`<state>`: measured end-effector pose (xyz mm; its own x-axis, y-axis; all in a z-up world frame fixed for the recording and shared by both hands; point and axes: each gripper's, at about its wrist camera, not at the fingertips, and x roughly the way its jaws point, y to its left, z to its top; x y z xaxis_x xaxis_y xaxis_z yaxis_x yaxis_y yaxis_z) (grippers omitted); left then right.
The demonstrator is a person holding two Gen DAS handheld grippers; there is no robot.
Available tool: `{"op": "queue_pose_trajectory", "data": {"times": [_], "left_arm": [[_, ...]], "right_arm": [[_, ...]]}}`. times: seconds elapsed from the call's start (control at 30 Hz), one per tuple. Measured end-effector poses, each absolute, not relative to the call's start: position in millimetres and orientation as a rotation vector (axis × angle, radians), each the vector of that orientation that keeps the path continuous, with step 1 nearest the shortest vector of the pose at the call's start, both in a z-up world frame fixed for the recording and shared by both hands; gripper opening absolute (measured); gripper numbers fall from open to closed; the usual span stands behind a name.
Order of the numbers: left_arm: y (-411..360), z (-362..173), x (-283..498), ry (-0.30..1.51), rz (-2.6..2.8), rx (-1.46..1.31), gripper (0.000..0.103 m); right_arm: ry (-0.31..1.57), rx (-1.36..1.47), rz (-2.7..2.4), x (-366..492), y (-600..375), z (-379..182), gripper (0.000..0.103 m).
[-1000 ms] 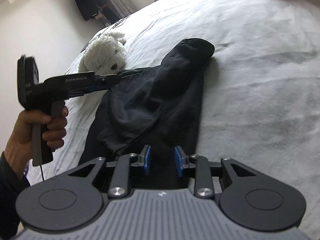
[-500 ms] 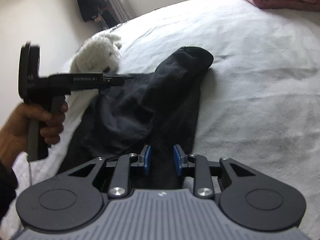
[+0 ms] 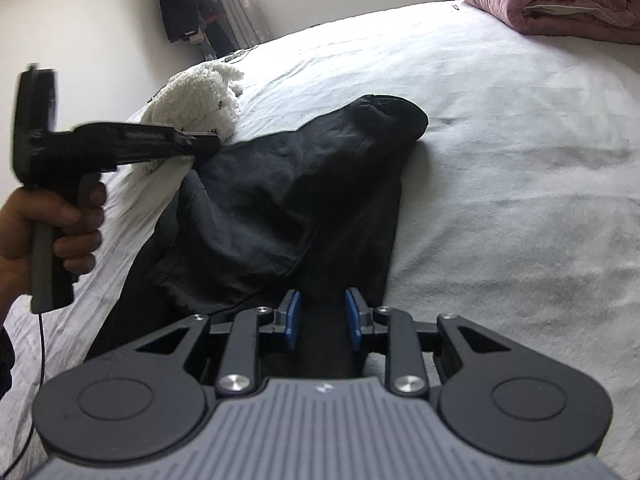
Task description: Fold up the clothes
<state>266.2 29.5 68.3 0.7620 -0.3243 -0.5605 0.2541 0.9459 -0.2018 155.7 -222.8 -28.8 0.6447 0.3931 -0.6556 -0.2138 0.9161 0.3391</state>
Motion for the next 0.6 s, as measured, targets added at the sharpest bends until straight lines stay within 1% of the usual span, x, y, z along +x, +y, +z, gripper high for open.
{"op": "queue_pose_trajectory", "data": {"times": [0.13, 0.2, 0.3, 0.5, 0.6], "left_arm": [[41, 85, 251, 0.586, -0.318, -0.226, 0.003], [44, 89, 247, 0.58, -0.321, -0.277, 0.003], [49, 92, 244, 0.587, -0.319, -0.348, 0.003], [60, 85, 250, 0.613, -0.282, -0.453, 0.003], [63, 83, 249, 0.606, -0.282, -0.456, 0.003]], "right_arm": [[0.792, 0.271, 0.356, 159, -227, -27, 0.028], [0.765, 0.287, 0.356, 163, -231, -23, 0.031], [0.736, 0.307, 0.329, 180, -237, -18, 0.031], [0.727, 0.298, 0.275, 240, -238, -10, 0.032], [0.74, 0.29, 0.248, 272, -237, -8, 0.032]]}}
